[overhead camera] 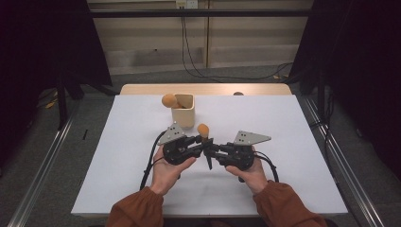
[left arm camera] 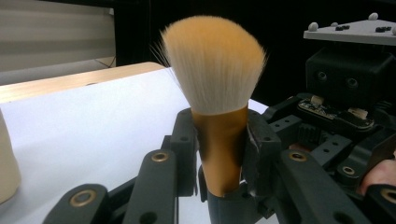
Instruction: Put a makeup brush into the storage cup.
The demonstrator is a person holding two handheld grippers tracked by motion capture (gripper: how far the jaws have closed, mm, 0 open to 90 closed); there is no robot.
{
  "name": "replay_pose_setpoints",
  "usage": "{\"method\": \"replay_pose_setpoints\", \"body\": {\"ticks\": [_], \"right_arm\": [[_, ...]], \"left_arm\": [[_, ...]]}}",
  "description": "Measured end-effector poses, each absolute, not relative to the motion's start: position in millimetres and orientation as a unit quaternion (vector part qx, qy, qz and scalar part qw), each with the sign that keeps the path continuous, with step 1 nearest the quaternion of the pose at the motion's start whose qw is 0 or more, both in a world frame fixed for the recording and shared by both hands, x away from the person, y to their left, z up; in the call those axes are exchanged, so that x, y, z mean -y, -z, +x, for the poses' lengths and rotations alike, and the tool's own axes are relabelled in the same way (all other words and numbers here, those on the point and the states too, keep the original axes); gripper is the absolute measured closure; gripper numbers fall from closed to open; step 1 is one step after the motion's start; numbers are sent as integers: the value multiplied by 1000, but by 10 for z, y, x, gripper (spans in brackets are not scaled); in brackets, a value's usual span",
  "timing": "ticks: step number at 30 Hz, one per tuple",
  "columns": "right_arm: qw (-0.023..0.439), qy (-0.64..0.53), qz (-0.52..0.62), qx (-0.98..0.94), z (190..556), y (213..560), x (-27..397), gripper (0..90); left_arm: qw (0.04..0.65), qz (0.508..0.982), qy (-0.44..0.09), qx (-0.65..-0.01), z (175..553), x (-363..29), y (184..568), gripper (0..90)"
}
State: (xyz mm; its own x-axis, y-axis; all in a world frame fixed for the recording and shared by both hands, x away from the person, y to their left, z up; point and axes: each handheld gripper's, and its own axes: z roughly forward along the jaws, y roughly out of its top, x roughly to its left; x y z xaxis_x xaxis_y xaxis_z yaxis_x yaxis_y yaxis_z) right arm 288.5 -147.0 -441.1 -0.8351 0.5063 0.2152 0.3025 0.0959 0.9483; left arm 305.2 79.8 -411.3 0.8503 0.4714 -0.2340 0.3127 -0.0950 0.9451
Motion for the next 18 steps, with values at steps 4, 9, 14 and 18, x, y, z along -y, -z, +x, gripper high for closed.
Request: {"method": "replay_pose_setpoints", "body": {"ticks": [4, 9, 14, 18], "right_arm": [[76, -616, 277, -734, 2891, 4411, 1475, 698], [71, -614, 280, -735, 2901, 4426, 1474, 634], [67, -612, 281, -736, 2908, 4431, 1482, 581], [62, -608, 287, -738, 2913, 4431, 1484, 440]], "left_arm": [[614, 740, -58, -268, 3067, -789, 4104, 696], [613, 741, -57, -267, 3075, -765, 4091, 696], [616, 739, -61, -267, 3079, -790, 4072, 696], [616, 740, -66, -263, 3081, -818, 4064, 696]]}}
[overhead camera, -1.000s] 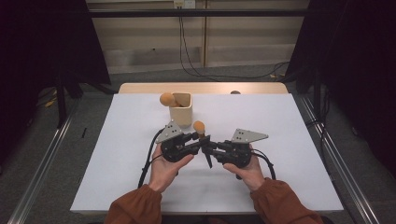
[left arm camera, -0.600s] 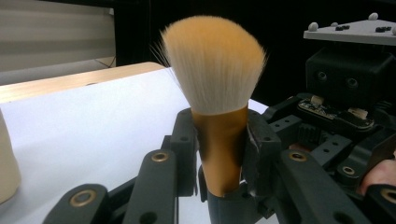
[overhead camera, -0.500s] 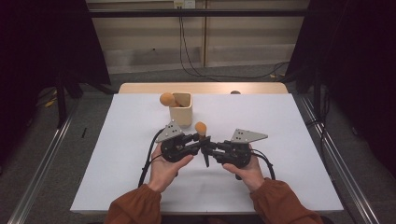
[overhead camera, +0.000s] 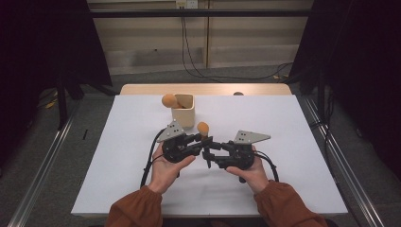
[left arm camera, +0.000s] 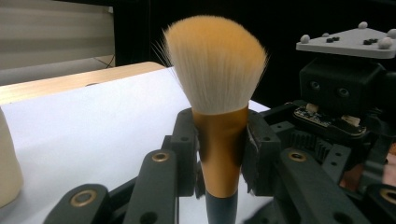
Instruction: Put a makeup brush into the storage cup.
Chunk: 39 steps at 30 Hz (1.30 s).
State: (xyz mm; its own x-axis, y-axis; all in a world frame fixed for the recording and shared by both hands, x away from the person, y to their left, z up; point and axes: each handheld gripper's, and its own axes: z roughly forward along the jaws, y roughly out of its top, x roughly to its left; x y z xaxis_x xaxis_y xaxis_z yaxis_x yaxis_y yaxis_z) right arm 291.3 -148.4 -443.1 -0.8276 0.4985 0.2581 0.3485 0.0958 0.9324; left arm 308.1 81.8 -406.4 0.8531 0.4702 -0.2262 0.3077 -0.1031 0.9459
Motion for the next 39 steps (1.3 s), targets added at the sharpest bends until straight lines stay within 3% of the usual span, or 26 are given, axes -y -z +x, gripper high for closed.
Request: {"method": "replay_pose_setpoints", "body": {"ticks": [14, 24, 39], "right_arm": [[74, -602, 298, -737, 2930, 4411, 1509, 140], [80, -596, 297, -742, 2911, 4387, 1513, 69], [136, -583, 335, -728, 2863, 4366, 1685, 23]], "left_arm": [[617, 739, -76, -258, 3085, -869, 4046, 696], [617, 737, -78, -265, 3094, -928, 4044, 696], [613, 736, -86, -274, 3096, -1086, 4019, 696]]}}
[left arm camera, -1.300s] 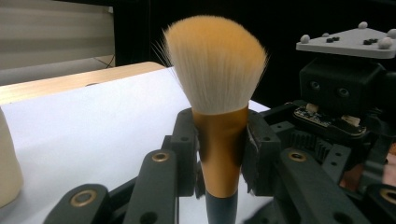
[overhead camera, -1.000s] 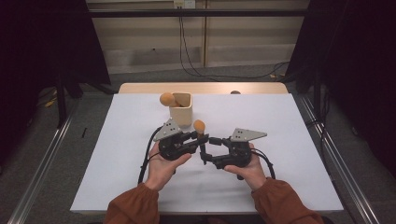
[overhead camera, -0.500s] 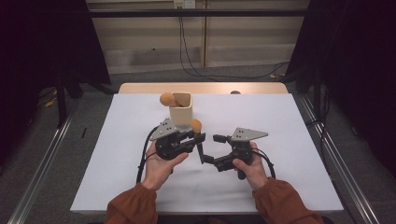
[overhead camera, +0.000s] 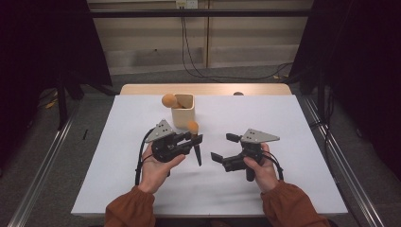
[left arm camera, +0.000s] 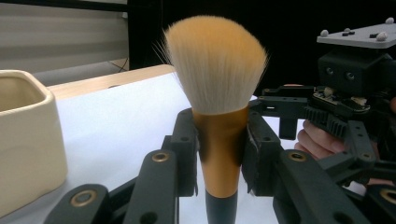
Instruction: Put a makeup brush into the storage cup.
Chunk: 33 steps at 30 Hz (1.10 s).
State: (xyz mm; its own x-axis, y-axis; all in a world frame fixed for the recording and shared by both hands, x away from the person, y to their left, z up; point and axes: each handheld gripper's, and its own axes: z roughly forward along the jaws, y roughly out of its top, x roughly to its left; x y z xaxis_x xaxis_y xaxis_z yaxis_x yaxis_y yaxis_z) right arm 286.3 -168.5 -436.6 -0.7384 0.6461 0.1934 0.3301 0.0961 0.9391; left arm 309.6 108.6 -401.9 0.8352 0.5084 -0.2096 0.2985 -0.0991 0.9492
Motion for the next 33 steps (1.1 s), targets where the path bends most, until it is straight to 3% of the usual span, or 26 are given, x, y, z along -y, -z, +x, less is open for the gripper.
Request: {"method": "replay_pose_setpoints", "body": {"ticks": [7, 12, 33], "right_arm": [[152, -581, 344, -722, 2807, 4384, 1781, 13], [188, -579, 354, -710, 2758, 4387, 1861, 4], [223, -561, 383, -699, 2592, 4384, 2290, 6]], "left_arm": [[610, 735, -95, -280, 3111, -1182, 3979, 696], [608, 736, -102, -281, 3132, -1244, 3924, 696], [603, 730, -127, -296, 3236, -1508, 3768, 696]]}}
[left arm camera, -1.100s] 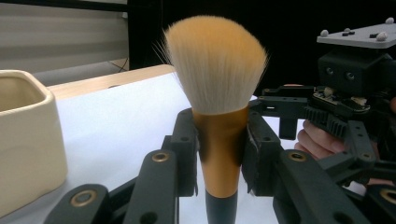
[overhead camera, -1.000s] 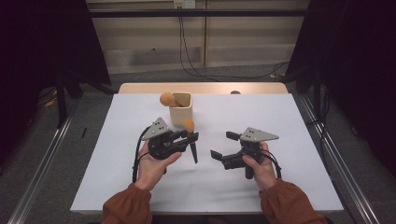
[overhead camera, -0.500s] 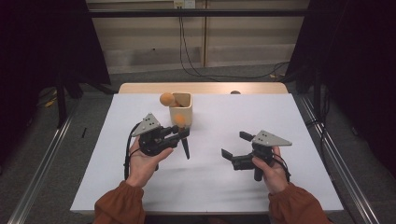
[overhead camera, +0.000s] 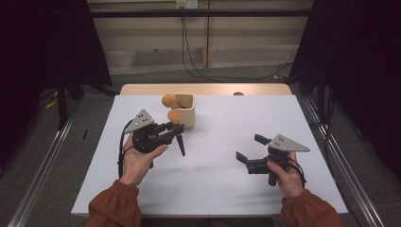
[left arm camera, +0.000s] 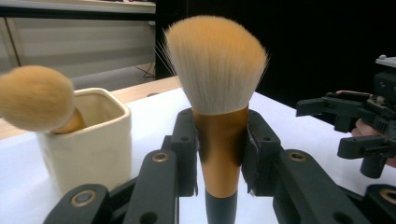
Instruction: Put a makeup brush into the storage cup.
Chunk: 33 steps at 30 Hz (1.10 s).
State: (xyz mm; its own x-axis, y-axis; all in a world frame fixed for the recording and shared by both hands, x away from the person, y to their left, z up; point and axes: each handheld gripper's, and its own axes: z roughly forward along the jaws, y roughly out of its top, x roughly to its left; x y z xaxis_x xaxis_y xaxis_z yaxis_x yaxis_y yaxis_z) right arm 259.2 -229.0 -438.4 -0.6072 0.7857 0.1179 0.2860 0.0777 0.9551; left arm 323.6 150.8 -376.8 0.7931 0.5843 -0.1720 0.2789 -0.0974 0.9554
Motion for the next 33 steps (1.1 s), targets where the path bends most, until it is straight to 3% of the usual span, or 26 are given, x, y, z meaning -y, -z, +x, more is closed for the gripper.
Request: {"method": "replay_pose_setpoints", "body": {"ticks": [14, 33], "right_arm": [[247, -549, 426, -675, 2422, 4488, 2637, 3], [271, -534, 444, -667, 2309, 4565, 2778, 3]], "left_arm": [[602, 725, -137, -307, 3319, -1628, 3708, 697], [598, 722, -146, -315, 3442, -1623, 3635, 696]]}}
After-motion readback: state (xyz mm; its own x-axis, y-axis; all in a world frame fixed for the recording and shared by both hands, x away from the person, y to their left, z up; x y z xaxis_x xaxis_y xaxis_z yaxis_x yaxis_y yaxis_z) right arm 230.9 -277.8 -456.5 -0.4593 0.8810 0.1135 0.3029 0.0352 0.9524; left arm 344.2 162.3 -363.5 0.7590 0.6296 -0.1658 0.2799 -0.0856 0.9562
